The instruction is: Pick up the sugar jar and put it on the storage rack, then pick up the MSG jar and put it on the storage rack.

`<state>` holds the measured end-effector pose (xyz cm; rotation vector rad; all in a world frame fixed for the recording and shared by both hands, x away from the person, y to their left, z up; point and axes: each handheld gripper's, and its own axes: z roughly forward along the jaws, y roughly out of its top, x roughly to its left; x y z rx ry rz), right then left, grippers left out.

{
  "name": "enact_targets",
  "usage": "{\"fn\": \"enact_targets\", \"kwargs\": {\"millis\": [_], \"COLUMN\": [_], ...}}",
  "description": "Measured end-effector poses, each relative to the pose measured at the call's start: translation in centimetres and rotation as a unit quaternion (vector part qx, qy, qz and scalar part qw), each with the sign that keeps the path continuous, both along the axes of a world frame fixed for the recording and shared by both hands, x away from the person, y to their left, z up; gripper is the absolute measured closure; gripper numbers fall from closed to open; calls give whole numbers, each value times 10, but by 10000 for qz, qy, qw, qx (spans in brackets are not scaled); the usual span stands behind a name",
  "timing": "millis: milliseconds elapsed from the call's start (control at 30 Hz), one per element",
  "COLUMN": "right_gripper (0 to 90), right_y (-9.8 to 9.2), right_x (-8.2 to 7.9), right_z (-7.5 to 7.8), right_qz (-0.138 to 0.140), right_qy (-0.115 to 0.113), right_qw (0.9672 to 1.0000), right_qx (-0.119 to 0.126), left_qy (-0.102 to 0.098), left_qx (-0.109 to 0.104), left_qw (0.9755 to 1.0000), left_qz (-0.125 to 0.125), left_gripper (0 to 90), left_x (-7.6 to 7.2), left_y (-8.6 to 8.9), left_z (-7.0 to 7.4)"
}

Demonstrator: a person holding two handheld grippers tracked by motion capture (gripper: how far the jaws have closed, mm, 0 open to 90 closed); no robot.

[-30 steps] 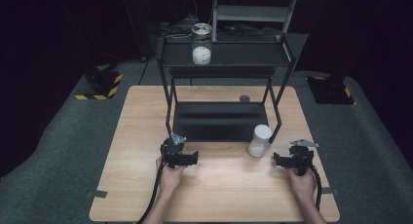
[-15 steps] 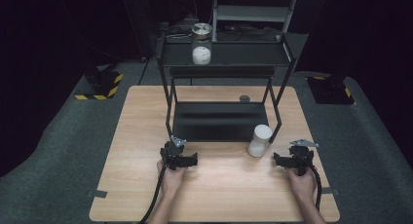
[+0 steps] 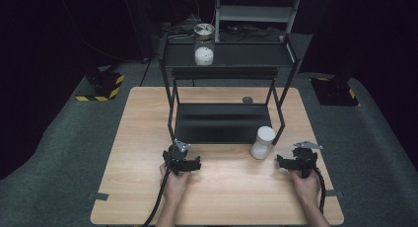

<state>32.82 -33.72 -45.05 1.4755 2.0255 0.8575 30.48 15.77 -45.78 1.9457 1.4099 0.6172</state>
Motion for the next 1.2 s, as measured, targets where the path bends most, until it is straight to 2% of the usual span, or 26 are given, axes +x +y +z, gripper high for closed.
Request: {"fn": "enact_targets", "kwargs": {"millis": [733,833,900,1000,1200], "right_gripper": [13,10,6,1,0], "right_y": [5,5,5,2,-2], "right_x": [2,2,-2,-10,-15], "right_z": [3,5,8,11,16], "right_qz": [-87,-11,131,300,607], "right_qy": [81,126,71,-42,-32], "right_qw": [9999,9999,9999,9995,9981], "right_qx": [-30,-32,-63,27,121], "left_qy": [8,7,7,7,6], "left_qx": [-10,-13,-14,-15,-21], "left_qw": [10000,10000,10000,10000,10000], "left_qz": [-10,-8,-10,-10,-12], "left_gripper": [69,68,69,69,68], "left_x": [0,0,0,0,0], "left_y": [1,1,1,1,1], "left_z": [0,0,0,0,0]}}
